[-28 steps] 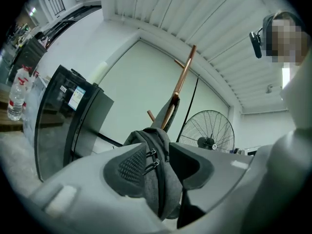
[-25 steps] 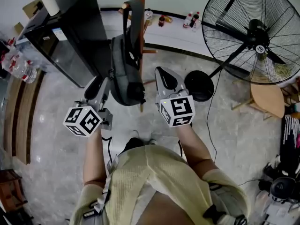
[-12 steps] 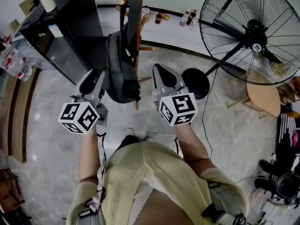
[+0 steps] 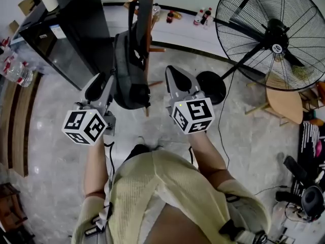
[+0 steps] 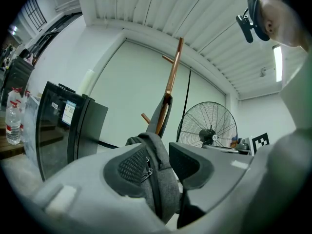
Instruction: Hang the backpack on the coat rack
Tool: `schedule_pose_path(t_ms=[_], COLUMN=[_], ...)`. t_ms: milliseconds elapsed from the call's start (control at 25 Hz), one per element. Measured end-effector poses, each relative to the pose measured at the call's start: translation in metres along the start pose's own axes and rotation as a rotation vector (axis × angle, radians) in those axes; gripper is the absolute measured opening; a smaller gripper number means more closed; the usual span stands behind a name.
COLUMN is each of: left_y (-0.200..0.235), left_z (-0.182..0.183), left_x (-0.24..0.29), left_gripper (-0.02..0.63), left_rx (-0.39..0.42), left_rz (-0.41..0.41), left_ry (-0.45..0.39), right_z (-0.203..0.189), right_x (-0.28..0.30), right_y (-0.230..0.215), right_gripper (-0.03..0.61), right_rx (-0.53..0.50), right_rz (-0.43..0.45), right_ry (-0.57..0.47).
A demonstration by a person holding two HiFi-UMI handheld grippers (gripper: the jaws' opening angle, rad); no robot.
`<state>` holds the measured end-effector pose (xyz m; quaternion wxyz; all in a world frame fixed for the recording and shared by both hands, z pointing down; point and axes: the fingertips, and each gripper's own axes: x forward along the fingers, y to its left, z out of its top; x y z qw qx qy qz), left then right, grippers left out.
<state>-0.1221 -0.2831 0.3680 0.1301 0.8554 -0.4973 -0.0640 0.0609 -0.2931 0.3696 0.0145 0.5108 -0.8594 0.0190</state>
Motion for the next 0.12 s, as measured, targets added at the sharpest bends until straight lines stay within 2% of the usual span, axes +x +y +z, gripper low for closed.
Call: schedule_pose_path(t_ms=[120], left_y=[-0.0012], left_z=[-0.0008], left_x=[-0.0013], left_gripper=[0.138], left_rx=[-0.003], left_rz=[-0.004], left_ry=[0.001], right_z=[0.0003], right_x=[-0.0008], right_y=[0.0017], right_gripper=[0.003], right_rx=[0.001], right_rz=[0.003], right_ry=[-0.002])
